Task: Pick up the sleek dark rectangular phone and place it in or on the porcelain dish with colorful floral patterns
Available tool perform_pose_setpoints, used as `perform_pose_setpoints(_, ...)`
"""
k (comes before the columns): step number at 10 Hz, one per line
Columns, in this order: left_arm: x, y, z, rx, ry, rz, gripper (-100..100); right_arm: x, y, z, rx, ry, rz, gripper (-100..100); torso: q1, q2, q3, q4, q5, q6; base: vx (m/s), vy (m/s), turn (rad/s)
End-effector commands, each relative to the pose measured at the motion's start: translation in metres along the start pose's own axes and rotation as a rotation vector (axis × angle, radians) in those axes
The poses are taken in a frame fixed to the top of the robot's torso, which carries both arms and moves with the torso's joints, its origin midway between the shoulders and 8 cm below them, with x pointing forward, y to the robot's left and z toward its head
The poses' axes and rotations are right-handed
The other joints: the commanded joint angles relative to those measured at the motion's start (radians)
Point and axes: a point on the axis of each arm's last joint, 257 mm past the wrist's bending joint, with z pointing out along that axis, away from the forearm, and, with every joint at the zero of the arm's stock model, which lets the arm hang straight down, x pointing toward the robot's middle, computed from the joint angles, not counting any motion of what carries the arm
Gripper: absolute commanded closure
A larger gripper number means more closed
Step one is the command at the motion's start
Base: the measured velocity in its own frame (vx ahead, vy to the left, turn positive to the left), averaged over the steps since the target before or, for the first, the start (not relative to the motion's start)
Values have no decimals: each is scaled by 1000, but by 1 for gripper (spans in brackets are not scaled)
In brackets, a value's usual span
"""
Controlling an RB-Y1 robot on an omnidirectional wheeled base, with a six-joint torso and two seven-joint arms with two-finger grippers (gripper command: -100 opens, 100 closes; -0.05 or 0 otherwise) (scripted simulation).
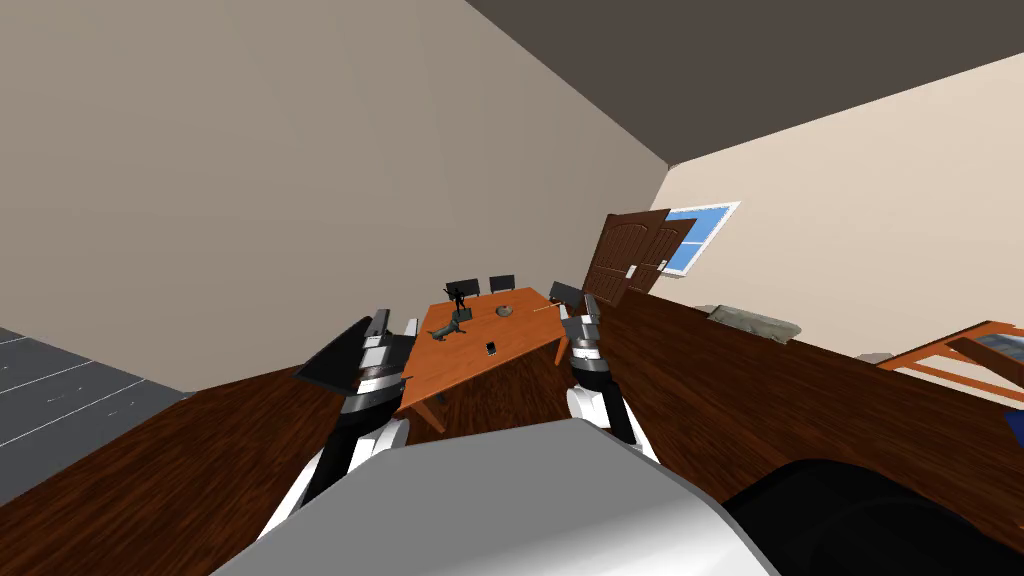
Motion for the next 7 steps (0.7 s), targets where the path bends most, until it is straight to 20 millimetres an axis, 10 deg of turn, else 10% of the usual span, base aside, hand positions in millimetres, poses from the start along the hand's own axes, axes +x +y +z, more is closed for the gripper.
perform_pose_setpoints(1,3,17,-8,-46,27,-7,-100,0,0,0,0,0,0,0,0,0,0,0,0,0,8,-26,-87)
perform_pose_setpoints(7,13,107,-76,-323,147,-46,-100,0,0,0,0,0,0,0,-7,-3,-2,-1,-2,0,31,-91,-136)
